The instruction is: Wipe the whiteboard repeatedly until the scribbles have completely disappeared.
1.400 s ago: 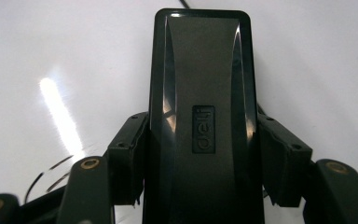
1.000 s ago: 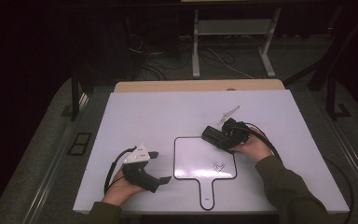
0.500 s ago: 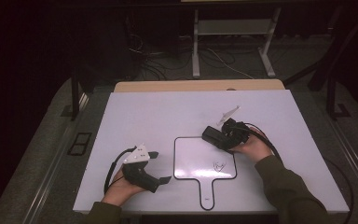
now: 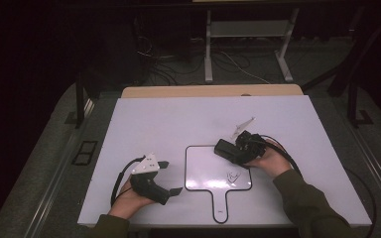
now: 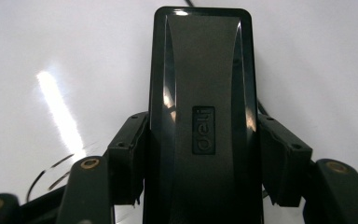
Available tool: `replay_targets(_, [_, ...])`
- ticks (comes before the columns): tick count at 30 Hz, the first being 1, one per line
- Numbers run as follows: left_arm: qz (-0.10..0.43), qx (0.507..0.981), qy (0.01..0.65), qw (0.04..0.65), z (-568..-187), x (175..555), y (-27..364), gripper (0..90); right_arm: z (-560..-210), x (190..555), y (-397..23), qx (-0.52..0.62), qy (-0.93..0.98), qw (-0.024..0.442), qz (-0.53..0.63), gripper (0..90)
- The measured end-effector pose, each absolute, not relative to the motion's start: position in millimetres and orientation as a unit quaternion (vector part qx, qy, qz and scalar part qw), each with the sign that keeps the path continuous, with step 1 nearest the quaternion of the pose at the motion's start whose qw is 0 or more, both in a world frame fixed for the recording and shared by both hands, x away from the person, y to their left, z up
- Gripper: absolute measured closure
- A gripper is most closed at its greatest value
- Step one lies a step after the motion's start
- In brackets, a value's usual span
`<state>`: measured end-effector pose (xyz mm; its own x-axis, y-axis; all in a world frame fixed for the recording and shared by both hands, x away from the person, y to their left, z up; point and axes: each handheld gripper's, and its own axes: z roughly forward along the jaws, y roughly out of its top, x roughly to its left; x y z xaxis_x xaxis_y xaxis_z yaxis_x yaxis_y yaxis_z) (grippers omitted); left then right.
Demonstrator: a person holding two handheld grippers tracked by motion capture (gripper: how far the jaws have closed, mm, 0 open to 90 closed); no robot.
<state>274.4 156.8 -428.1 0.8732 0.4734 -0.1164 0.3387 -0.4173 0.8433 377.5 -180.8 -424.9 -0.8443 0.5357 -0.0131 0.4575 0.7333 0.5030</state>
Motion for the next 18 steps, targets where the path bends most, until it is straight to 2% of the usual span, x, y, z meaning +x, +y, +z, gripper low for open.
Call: replay_targets(18, [0.07, 0.839, 0.241, 0.483, -428, 274, 157, 0.0, -424, 352, -175, 0.238, 0.937, 0.079, 0.242, 38.9])
